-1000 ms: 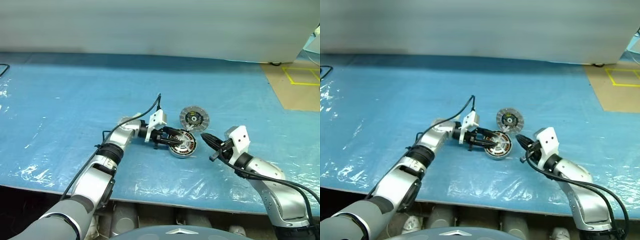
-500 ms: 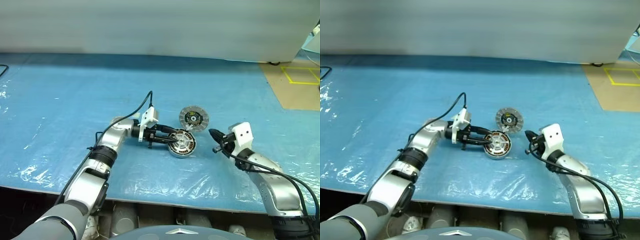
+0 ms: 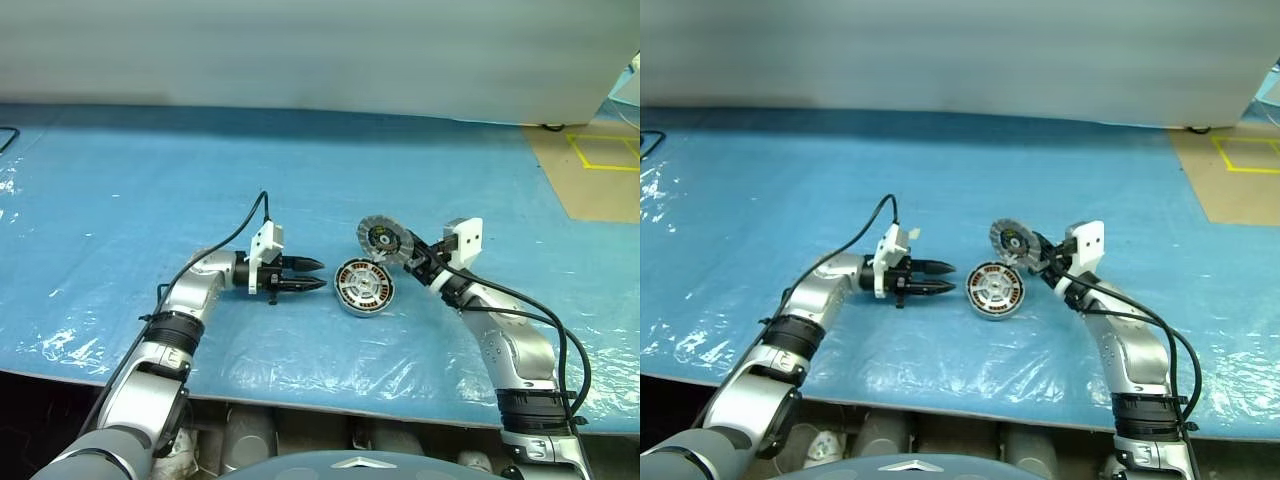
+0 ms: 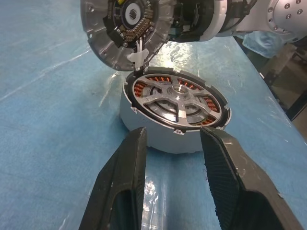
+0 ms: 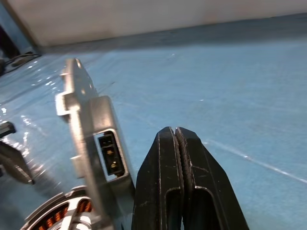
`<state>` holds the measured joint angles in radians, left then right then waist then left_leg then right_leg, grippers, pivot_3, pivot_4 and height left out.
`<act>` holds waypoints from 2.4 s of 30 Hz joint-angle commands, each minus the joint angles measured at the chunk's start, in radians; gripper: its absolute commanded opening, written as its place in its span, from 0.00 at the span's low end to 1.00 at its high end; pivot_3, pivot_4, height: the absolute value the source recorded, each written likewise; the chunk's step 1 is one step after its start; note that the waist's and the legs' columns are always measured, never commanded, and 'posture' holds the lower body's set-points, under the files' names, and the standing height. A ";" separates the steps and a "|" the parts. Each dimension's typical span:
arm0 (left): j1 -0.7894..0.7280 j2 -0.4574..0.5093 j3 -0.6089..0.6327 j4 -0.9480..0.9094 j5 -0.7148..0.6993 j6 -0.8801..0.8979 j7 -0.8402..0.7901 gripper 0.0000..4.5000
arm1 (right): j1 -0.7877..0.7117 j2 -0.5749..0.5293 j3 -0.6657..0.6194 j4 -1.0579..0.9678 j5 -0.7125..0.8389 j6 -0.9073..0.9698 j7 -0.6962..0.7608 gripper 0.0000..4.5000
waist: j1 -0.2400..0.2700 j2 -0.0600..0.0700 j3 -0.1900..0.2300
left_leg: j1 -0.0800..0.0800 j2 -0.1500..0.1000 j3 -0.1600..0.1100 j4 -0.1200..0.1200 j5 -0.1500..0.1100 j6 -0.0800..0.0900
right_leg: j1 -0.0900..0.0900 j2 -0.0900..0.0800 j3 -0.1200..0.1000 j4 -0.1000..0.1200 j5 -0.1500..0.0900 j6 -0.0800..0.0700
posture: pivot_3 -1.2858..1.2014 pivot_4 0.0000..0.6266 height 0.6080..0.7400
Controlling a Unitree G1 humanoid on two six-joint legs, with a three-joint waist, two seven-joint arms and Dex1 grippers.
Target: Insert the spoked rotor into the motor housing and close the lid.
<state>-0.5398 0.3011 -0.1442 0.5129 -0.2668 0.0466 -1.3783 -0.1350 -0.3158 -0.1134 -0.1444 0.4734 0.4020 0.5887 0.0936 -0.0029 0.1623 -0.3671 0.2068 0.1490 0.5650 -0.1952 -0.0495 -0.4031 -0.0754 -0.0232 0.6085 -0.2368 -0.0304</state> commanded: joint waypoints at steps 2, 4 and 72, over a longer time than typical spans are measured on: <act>0.009 0.010 0.013 -0.060 -0.020 0.011 0.013 0.41 | 0.029 -0.031 0.013 -0.091 0.071 0.063 0.061 0.00 | 0.000 0.000 0.000 | 0.000 0.000 0.000 0.000 0.000 0.000 | 0.000 0.000 0.000 0.000 0.000 0.000 | 0.52 0.24 1.00; 0.010 0.017 0.015 -0.058 -0.021 0.012 0.014 0.41 | 0.048 -0.060 0.034 -0.115 0.064 0.084 0.082 0.00 | -0.002 0.000 0.000 | 0.001 0.000 0.000 0.000 0.000 0.000 | 0.000 0.000 0.000 0.000 0.000 0.000 | 0.52 0.24 1.00; 0.015 0.092 0.067 0.099 0.004 -0.099 0.043 0.41 | -0.024 -0.100 0.344 -0.146 -0.220 0.029 0.068 0.66 | -0.001 0.000 0.000 | 0.001 0.000 0.000 0.000 -0.002 -0.004 | 0.000 0.000 0.001 0.000 0.000 0.000 | 0.52 0.24 1.00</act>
<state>-0.5222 0.3932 -0.0859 0.6499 -0.2536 -0.0468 -1.3401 -0.1602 -0.4213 0.2608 -0.2873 0.2533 0.4447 0.6722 0.0925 -0.0030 0.1623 -0.3660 0.2068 0.1492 0.5651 -0.1973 -0.0535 -0.4030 -0.0754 -0.0225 0.6085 -0.2366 -0.0300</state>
